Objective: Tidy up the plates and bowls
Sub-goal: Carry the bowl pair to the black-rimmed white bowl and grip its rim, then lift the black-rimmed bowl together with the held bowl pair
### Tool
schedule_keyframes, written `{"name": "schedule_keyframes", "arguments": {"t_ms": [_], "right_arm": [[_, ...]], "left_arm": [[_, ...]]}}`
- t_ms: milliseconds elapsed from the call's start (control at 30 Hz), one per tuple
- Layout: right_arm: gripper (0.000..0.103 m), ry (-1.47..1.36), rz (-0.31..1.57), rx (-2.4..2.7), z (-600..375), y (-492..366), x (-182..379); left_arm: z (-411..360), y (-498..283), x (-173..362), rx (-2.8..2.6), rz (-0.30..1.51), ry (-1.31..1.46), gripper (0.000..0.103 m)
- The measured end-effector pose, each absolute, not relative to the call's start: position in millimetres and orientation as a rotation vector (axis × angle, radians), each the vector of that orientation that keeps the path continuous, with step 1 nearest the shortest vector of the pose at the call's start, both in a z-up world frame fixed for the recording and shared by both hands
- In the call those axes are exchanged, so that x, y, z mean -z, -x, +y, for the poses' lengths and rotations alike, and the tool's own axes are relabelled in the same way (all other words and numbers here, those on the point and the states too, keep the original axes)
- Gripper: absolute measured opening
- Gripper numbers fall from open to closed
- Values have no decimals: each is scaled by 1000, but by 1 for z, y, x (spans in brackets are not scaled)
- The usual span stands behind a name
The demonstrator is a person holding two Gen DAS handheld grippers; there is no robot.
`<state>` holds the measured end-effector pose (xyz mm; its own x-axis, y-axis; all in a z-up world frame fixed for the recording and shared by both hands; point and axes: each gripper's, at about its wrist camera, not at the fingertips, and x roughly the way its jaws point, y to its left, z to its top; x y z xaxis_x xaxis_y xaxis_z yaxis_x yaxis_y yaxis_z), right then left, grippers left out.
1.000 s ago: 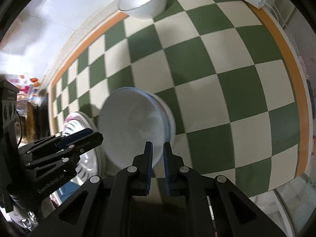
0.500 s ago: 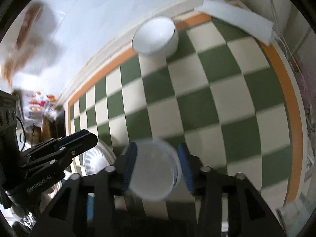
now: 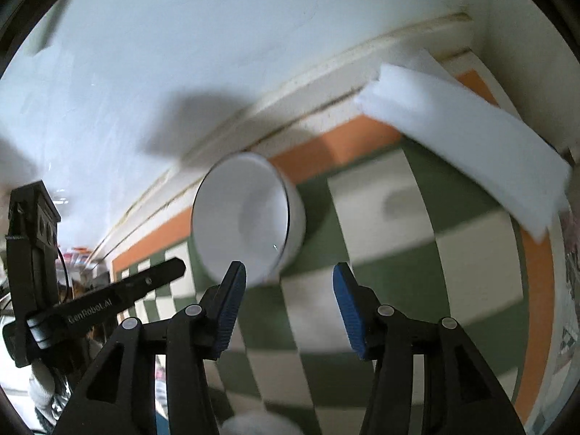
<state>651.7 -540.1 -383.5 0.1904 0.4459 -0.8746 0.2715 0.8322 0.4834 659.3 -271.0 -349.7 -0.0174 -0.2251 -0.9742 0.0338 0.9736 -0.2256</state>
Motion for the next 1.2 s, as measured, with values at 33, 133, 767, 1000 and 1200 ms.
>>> {"name": "schedule_keyframes", "arguments": {"t_ms": [33,133,767,1000,1200], "right_arm": [[53,-626,1405,-136,-539,-661,389],[53,-611,1427,-126,-536,-677,402],[12,-539,1449,-128,-532,-693,409],[12,-524,1412,-151,-519,-661,369],[12,-501,1365,-162,-498,-611,323]], "left_arm": [[-272,-662,354,209,1586,155,31],[-277,-674,371,215,1620,171,31],[-292,-656,371,235,1578,129,10],[-287,-621,317,261,1485,88,10],[-276,-580,278,303,1445,77,10]]}}
